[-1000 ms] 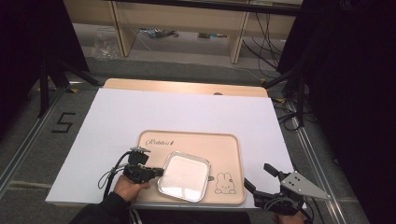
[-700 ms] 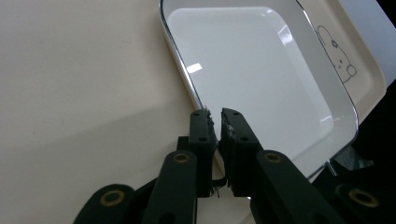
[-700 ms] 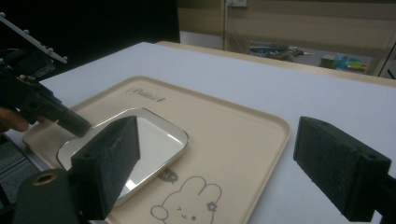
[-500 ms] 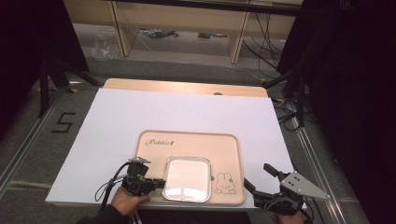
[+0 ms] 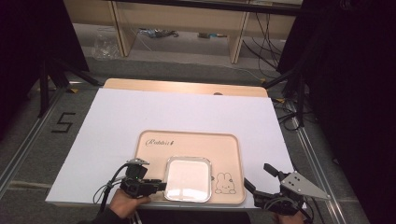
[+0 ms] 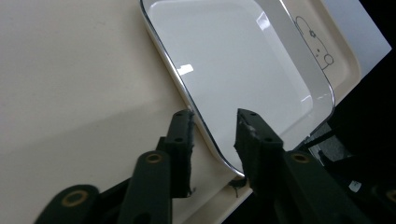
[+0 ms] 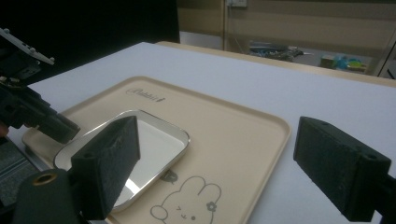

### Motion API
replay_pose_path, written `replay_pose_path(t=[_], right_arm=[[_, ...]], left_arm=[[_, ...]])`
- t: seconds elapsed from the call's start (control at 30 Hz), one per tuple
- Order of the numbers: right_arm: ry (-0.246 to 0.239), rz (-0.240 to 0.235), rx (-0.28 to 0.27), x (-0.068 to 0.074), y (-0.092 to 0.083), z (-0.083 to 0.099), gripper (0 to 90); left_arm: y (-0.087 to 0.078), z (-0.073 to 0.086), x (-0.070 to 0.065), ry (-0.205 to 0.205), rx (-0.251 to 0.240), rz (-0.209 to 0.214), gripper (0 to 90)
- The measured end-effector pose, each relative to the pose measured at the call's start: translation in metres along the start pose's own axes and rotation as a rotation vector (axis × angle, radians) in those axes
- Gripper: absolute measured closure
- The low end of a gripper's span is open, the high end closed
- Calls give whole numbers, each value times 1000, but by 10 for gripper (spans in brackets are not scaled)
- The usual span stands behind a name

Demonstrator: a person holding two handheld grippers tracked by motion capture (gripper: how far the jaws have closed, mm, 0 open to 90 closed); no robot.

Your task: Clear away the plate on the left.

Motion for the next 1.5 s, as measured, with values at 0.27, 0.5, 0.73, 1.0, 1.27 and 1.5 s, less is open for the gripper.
replay_pose_path(t=[0.27, 0.5, 0.73, 1.0, 1.27, 1.5], right_arm=[[-4, -6, 0, 0, 0, 0, 152], [-6, -2, 0, 0, 0, 0, 152], [-4, -5, -2, 0, 0, 0, 152], [0, -10, -8, 1, 1, 0, 152], [1, -9, -10, 1, 1, 0, 152], [3, -5, -6, 1, 1, 0, 152]], left_arm=[[-6, -13, 7, 61, -53, -38, 460], [-13, -27, 8, 93, -151, -69, 361], [-24, -38, 11, 114, -225, -95, 221], [-37, -44, 12, 130, -283, -107, 168], [-47, -45, 12, 170, -304, -97, 146], [-54, -45, 11, 220, -321, -125, 140]])
Point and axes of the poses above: each handheld gripper's, and its own axes: y roughly forward along the jaws, z roughly out of its underside, x roughly to its left, the point moved 10 cm from there along y, roughly forward along the jaws, and after that the axes turned 11 degrees about -x, right-handed, at the moved point
